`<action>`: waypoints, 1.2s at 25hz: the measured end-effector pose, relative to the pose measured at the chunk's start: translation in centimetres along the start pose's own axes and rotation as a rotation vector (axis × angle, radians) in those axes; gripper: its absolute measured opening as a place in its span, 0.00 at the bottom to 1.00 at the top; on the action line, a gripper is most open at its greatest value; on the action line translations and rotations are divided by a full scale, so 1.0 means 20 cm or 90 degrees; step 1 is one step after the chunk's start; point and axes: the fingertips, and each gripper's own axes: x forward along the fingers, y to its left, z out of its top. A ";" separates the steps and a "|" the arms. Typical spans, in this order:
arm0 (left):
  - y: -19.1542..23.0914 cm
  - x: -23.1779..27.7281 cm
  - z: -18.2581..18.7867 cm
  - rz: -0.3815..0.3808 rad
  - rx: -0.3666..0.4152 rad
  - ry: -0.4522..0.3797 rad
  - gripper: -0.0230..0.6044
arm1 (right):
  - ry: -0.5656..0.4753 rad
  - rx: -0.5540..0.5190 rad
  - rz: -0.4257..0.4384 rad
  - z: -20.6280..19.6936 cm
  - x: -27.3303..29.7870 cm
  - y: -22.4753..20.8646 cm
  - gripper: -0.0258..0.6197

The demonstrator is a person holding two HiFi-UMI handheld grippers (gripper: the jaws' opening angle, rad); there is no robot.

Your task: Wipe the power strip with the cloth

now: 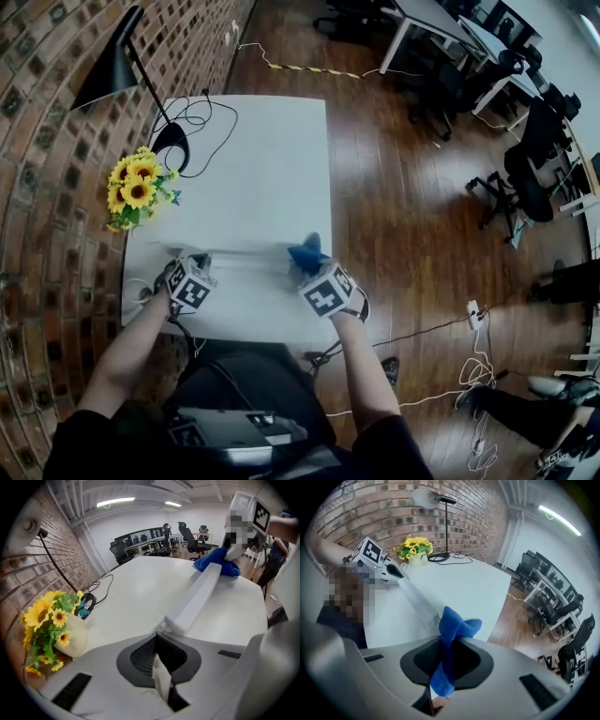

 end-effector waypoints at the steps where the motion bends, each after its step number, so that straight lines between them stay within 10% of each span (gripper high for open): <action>1: 0.00 -0.01 0.00 -0.003 -0.004 -0.006 0.04 | 0.003 -0.021 -0.001 0.02 0.00 0.01 0.13; 21: -0.02 -0.04 0.03 -0.056 -0.006 -0.067 0.04 | 0.132 -0.362 0.025 0.24 0.10 0.31 0.13; 30: -0.02 -0.05 0.04 -0.068 -0.017 -0.083 0.04 | 0.136 -0.358 0.055 0.31 0.12 0.36 0.13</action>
